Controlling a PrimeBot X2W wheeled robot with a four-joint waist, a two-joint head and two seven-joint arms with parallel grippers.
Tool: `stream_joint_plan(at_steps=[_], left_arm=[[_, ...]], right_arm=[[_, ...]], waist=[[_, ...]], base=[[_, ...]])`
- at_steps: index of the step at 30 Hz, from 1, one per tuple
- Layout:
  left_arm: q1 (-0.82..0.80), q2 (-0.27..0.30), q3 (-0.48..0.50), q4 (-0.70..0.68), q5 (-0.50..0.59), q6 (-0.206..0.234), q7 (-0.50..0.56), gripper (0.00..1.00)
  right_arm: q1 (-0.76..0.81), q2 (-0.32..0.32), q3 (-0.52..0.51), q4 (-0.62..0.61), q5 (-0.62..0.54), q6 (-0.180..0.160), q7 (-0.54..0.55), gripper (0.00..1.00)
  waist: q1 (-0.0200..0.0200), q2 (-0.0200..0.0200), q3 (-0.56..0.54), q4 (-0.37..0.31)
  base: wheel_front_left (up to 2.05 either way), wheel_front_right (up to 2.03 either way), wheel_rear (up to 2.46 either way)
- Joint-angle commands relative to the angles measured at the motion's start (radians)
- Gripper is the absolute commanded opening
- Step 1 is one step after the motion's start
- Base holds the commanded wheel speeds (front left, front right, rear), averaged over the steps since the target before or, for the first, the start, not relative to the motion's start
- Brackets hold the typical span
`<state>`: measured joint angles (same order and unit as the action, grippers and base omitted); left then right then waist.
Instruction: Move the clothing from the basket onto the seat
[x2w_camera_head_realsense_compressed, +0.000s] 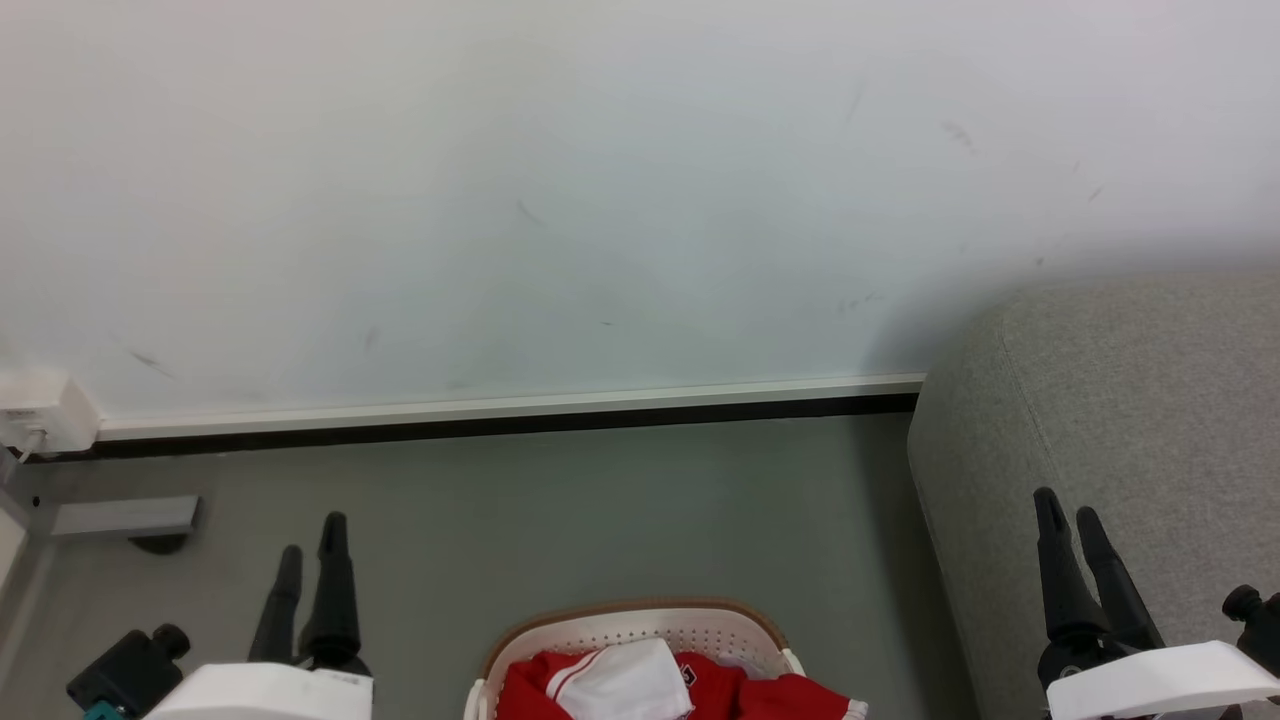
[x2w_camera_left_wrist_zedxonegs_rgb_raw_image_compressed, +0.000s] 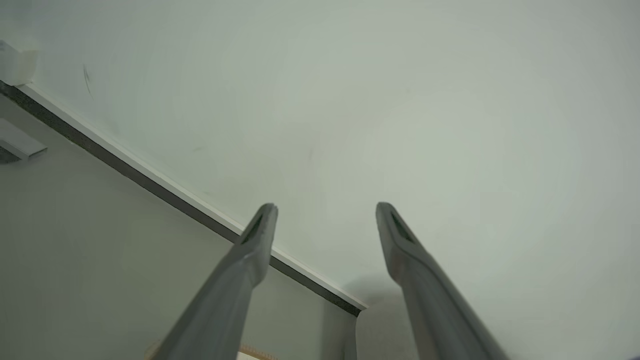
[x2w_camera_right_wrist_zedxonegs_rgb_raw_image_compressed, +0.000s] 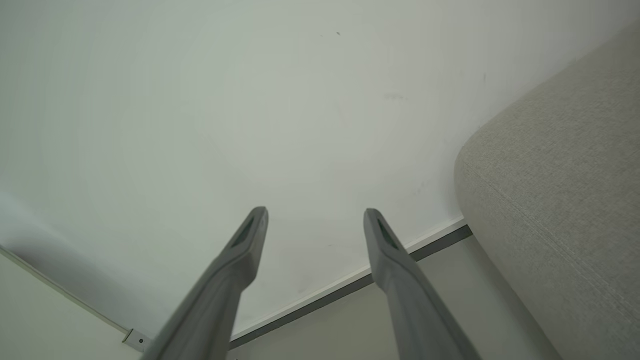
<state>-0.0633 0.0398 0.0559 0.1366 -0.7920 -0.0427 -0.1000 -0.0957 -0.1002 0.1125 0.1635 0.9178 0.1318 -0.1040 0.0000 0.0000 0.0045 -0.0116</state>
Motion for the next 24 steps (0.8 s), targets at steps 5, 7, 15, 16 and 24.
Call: stream_joint_plan(at_steps=[5,7,15,16,24], left_arm=[[0.003,0.010,-0.007,-0.005,0.102,0.015,-0.028,1.00],[0.005,0.010,-0.010,-0.004,0.126,0.016,-0.033,1.00],[0.010,0.011,-0.016,0.011,0.215,0.026,-0.056,1.00],[0.010,0.011,-0.017,0.013,0.225,0.026,-0.057,1.00],[0.012,0.012,-0.021,0.012,0.300,0.038,-0.077,1.00]], right_arm=[[-0.016,-0.015,0.008,-0.012,-0.079,-0.001,-0.024,1.00],[-0.014,-0.019,0.011,-0.010,-0.107,-0.001,-0.028,1.00],[-0.017,-0.026,0.028,0.014,-0.214,-0.001,-0.050,1.00],[-0.018,-0.027,0.030,0.017,-0.226,-0.001,-0.053,1.00],[-0.023,-0.030,0.047,0.009,-0.301,-0.001,-0.073,1.00]], waist=[[0.0000,0.0000,-0.005,0.000],[0.0000,0.0000,-0.006,0.000],[0.0000,0.0000,-0.012,-0.001],[0.0000,0.0000,-0.013,-0.001],[0.0000,0.0000,-0.017,-0.002]], base=[[0.00,0.00,0.00],[0.00,0.00,0.00],[0.00,0.00,0.00],[0.00,0.00,0.00],[0.00,0.00,0.00]])
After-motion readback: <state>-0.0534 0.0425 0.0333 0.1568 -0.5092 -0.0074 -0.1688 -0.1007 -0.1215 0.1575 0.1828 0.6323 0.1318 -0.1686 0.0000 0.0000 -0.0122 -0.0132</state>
